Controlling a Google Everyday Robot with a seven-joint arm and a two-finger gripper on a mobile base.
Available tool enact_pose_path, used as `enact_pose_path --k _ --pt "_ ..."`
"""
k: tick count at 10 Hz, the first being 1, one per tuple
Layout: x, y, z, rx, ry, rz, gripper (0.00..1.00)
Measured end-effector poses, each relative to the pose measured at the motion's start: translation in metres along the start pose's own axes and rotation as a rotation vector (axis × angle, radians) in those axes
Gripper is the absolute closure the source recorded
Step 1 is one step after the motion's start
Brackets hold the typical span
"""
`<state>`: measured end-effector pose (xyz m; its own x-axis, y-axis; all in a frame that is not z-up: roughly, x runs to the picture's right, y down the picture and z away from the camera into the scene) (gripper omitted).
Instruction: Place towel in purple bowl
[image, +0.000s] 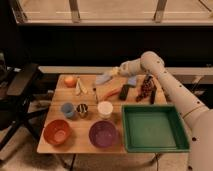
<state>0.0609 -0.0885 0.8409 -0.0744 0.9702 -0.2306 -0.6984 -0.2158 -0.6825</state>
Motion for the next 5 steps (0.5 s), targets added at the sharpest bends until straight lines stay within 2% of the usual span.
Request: enact_pose_path --k 5 --pt "0.0013 0.0004 0.0014 -0.003 0.011 -0.004 1.0"
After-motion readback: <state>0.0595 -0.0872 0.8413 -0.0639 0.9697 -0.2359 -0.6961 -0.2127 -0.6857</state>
